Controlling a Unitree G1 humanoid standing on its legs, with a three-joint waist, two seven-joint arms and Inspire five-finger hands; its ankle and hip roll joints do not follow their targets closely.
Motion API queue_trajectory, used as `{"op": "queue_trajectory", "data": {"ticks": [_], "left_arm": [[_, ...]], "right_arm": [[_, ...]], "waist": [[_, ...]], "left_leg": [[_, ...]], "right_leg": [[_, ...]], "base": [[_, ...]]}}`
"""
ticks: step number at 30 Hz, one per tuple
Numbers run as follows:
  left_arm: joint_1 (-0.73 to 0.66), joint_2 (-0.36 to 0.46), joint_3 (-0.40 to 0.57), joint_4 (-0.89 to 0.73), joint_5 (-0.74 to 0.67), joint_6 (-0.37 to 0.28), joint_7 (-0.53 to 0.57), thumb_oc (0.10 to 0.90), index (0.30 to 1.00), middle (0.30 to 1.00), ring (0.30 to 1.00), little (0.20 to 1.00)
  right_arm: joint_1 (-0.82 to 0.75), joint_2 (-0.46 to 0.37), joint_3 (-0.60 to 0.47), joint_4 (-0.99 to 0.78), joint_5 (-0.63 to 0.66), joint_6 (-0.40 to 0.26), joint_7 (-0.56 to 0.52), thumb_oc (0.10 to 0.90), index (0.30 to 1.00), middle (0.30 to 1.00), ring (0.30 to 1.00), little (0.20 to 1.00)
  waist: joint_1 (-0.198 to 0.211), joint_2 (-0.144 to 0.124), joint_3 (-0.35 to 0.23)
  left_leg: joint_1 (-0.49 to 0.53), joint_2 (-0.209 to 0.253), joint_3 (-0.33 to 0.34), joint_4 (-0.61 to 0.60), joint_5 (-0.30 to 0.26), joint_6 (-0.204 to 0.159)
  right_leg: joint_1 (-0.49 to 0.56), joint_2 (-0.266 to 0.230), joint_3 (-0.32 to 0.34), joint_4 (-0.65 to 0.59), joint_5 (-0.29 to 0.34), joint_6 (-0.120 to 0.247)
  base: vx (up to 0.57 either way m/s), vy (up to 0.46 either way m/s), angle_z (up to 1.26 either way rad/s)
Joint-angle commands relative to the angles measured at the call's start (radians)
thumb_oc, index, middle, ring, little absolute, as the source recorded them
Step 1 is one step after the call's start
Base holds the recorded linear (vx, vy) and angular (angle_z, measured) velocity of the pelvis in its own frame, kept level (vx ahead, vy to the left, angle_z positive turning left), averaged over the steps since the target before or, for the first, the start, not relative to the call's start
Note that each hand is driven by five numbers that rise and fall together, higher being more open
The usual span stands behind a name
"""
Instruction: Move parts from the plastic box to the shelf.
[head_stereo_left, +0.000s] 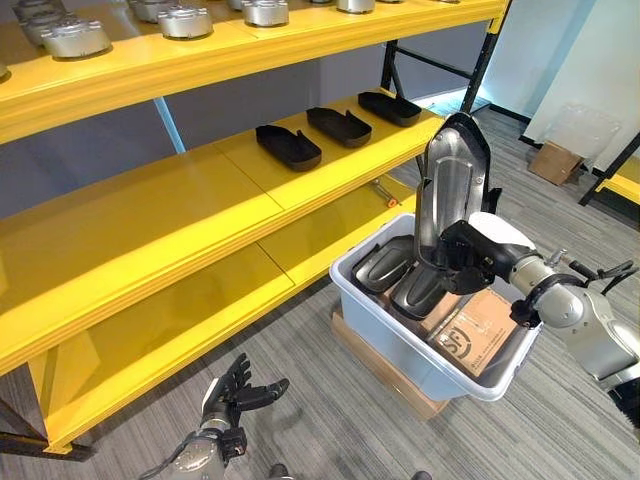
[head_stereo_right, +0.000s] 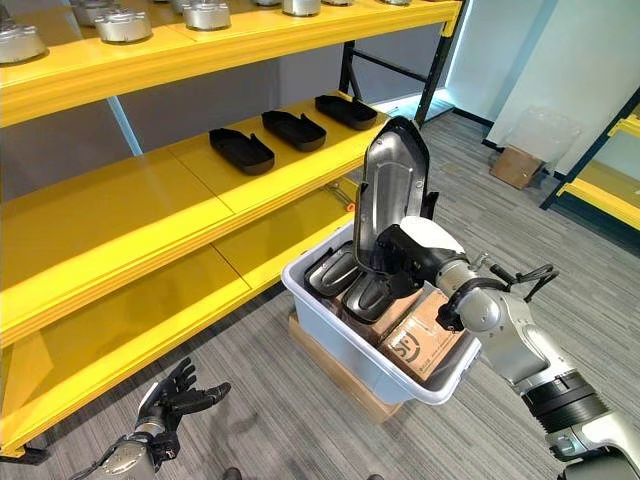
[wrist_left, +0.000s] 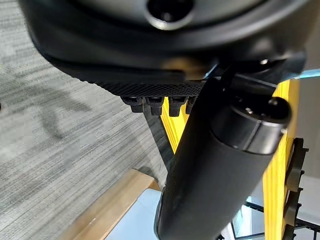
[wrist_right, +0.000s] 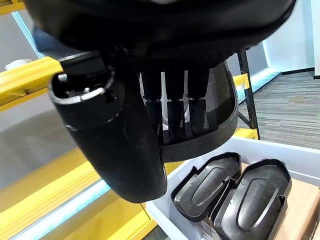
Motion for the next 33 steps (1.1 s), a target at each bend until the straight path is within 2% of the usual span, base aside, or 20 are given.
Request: {"op": "queue_trajectory", "data": {"ticks": [1, 5, 7, 8, 9, 11, 12, 13, 14, 15, 17, 18, 19, 21, 23, 26, 30, 33], "left_arm": [[-0.062, 0.039, 0.005, -0.106, 0.026, -0.069, -0.014, 0.900, 1.000, 1.000, 1.000, 1.000], [-0.054, 0.047, 0.018, -0.123, 0.028, -0.071, -0.010, 0.900, 1.000, 1.000, 1.000, 1.000], [-0.058, 0.057, 0.013, -0.122, 0.037, -0.076, -0.009, 0.900, 1.000, 1.000, 1.000, 1.000], [-0.058, 0.059, 0.011, -0.121, 0.040, -0.076, -0.010, 0.900, 1.000, 1.000, 1.000, 1.000], [-0.058, 0.061, 0.010, -0.121, 0.040, -0.075, -0.011, 0.900, 1.000, 1.000, 1.000, 1.000], [-0.058, 0.062, 0.010, -0.121, 0.040, -0.075, -0.010, 0.900, 1.000, 1.000, 1.000, 1.000], [-0.062, 0.068, 0.006, -0.119, 0.036, -0.077, -0.008, 0.900, 1.000, 1.000, 1.000, 1.000], [-0.081, 0.073, -0.011, -0.117, 0.032, -0.077, -0.012, 0.900, 1.000, 1.000, 1.000, 1.000], [-0.081, 0.073, -0.011, -0.117, 0.032, -0.077, -0.012, 0.900, 1.000, 1.000, 1.000, 1.000], [-0.091, 0.075, -0.017, -0.114, 0.042, -0.076, -0.017, 0.900, 1.000, 1.000, 1.000, 1.000], [-0.102, 0.074, -0.025, -0.108, 0.048, -0.076, -0.019, 0.900, 1.000, 1.000, 1.000, 1.000], [-0.103, 0.074, -0.024, -0.108, 0.048, -0.076, -0.019, 0.900, 1.000, 1.000, 1.000, 1.000], [-0.112, 0.076, -0.028, -0.114, 0.045, -0.077, -0.018, 0.900, 1.000, 1.000, 1.000, 1.000], [-0.123, 0.081, -0.031, -0.112, 0.046, -0.078, -0.015, 0.900, 1.000, 1.000, 1.000, 1.000], [-0.132, 0.086, -0.031, -0.108, 0.044, -0.082, -0.010, 0.900, 1.000, 1.000, 1.000, 1.000], [-0.136, 0.079, -0.028, -0.097, 0.049, -0.087, -0.013, 0.900, 1.000, 1.000, 1.000, 1.000], [-0.117, 0.068, -0.018, -0.097, 0.047, -0.085, -0.013, 0.900, 1.000, 1.000, 1.000, 1.000], [-0.096, 0.055, -0.016, -0.098, 0.046, -0.080, -0.015, 0.900, 1.000, 1.000, 1.000, 1.000]], "right_arm": [[-0.150, -0.018, -0.071, -0.032, -0.028, -0.058, -0.057, 0.400, 0.300, 0.300, 0.300, 0.300], [-0.163, -0.003, -0.056, -0.024, -0.045, -0.052, -0.052, 0.400, 0.300, 0.300, 0.300, 0.300], [-0.151, 0.011, -0.062, -0.012, -0.050, -0.051, -0.054, 0.400, 0.300, 0.300, 0.300, 0.300], [-0.143, 0.012, -0.068, -0.009, -0.051, -0.051, -0.053, 0.400, 0.300, 0.300, 0.300, 0.300], [-0.129, 0.014, -0.075, -0.004, -0.050, -0.049, -0.052, 0.400, 0.300, 0.300, 0.300, 0.300], [-0.128, 0.014, -0.076, -0.005, -0.050, -0.049, -0.052, 0.400, 0.300, 0.300, 0.300, 0.300], [-0.110, 0.015, -0.084, 0.000, -0.046, -0.050, -0.051, 0.400, 0.300, 0.300, 0.300, 0.300], [-0.086, 0.011, -0.102, -0.003, -0.036, -0.052, -0.049, 0.400, 0.300, 0.300, 0.300, 0.300], [-0.086, 0.011, -0.102, -0.004, -0.036, -0.052, -0.049, 0.400, 0.300, 0.300, 0.300, 0.300], [-0.067, 0.014, -0.119, -0.005, -0.019, -0.056, -0.050, 0.400, 0.300, 0.300, 0.300, 0.300], [-0.074, 0.016, -0.116, 0.000, -0.007, -0.059, -0.051, 0.400, 0.300, 0.300, 0.300, 0.300], [-0.075, 0.016, -0.115, 0.000, -0.007, -0.059, -0.051, 0.400, 0.300, 0.300, 0.300, 0.300], [-0.091, 0.014, -0.112, 0.006, -0.001, -0.057, -0.052, 0.400, 0.300, 0.300, 0.300, 0.300], [-0.113, 0.011, -0.104, 0.013, 0.002, -0.056, -0.051, 0.400, 0.300, 0.300, 0.300, 0.300], [-0.126, 0.001, -0.104, 0.019, 0.002, -0.055, -0.053, 0.400, 0.300, 0.300, 0.300, 0.300], [-0.096, -0.018, -0.139, 0.009, 0.013, -0.056, -0.045, 0.400, 0.300, 0.300, 0.300, 0.300], [-0.101, -0.019, -0.135, 0.014, 0.024, -0.056, -0.046, 0.400, 0.300, 0.300, 0.300, 0.300], [-0.111, -0.020, -0.124, 0.015, 0.036, -0.055, -0.039, 0.400, 0.300, 0.300, 0.300, 0.300]], "waist": [[0.035, -0.051, -0.056], [0.050, -0.063, -0.036], [0.051, -0.067, -0.023], [0.051, -0.066, -0.024], [0.042, -0.063, -0.023], [0.043, -0.063, -0.023], [0.022, -0.055, -0.021], [-0.021, -0.029, -0.007], [-0.021, -0.029, -0.009], [-0.042, -0.024, -0.004], [-0.058, -0.025, 0.004], [-0.059, -0.024, 0.005], [-0.067, -0.025, 0.017], [-0.073, -0.029, 0.025], [-0.085, -0.037, 0.025], [-0.088, -0.060, 0.005], [-0.083, -0.067, -0.021], [-0.072, -0.069, -0.042]], "left_leg": [[-0.036, -0.038, -0.019, -0.005, -0.026, 0.055], [-0.056, -0.092, -0.035, 0.028, -0.065, 0.095], [-0.065, -0.122, -0.057, 0.042, -0.077, 0.121], [-0.062, -0.130, -0.066, 0.035, -0.079, 0.129], [-0.055, -0.138, -0.081, 0.022, -0.075, 0.137], [-0.055, -0.139, -0.080, 0.020, -0.074, 0.137], [-0.052, -0.149, -0.118, 0.004, -0.060, 0.149], [-0.032, -0.154, -0.176, -0.016, -0.044, 0.160], [-0.035, -0.154, -0.176, -0.016, -0.042, 0.160], [-0.027, -0.159, -0.214, -0.018, -0.038, 0.162], [-0.017, -0.165, -0.242, -0.022, -0.036, 0.163], [-0.016, -0.163, -0.243, -0.022, -0.037, 0.162], [-0.007, -0.163, -0.267, -0.029, -0.032, 0.157], [-0.005, -0.159, -0.292, -0.031, -0.031, 0.148], [-0.002, -0.159, -0.313, -0.031, -0.034, 0.140], [0.009, -0.164, -0.327, -0.031, -0.057, 0.129], [0.023, -0.149, -0.324, -0.031, -0.067, 0.121], [0.031, -0.130, -0.314, -0.031, -0.074, 0.110]], "right_leg": [[0.054, -0.068, 0.042, -0.031, 0.122, 0.080], [0.037, -0.115, 0.067, -0.011, 0.181, 0.097], [0.026, -0.135, 0.110, 0.021, 0.210, 0.095], [0.026, -0.139, 0.114, 0.040, 0.213, 0.093], [0.016, -0.137, 0.149, 0.070, 0.220, 0.084], [0.014, -0.137, 0.150, 0.072, 0.219, 0.085], [-0.024, -0.101, 0.275, 0.119, 0.225, 0.063], [-0.103, 0.050, 0.434, 0.168, 0.107, 0.008], [-0.107, 0.050, 0.434, 0.169, 0.107, 0.007], [-0.139, 0.110, 0.476, 0.166, 0.057, -0.013], [-0.173, 0.140, 0.513, 0.136, 0.063, -0.014], [-0.172, 0.142, 0.512, 0.136, 0.062, -0.014], [-0.214, 0.153, 0.536, 0.100, 0.086, -0.006], [-0.237, 0.142, 0.538, 0.047, 0.122, 0.007], [-0.240, 0.146, 0.568, 0.014, 0.141, 0.019], [-0.180, 0.135, 0.582, -0.037, 0.139, 0.027], [-0.144, 0.141, 0.570, -0.062, 0.145, 0.030], [-0.111, 0.150, 0.549, -0.085, 0.115, 0.027]], "base": [[-0.01, 0.083, 0.18], [-0.01, 0.188, 0.10], [0.00, 0.225, 0.35], [0.02, 0.231, 0.49], [0.02, 0.112, 0.45], [0.02, 0.077, 0.48], [0.16, 0.238, 0.39], [0.15, 0.236, 0.79], [0.19, 0.179, 1.34], [0.11, 0.030, 1.47], [0.11, 0.003, 0.90], [0.08, -0.045, 0.47], [0.07, -0.065, 0.45], [0.08, -0.094, 0.55], [0.08, -0.093, 0.59], [0.10, -0.097, 0.74], [0.13, -0.161, 0.15], [0.06, -0.108, -0.11]]}}
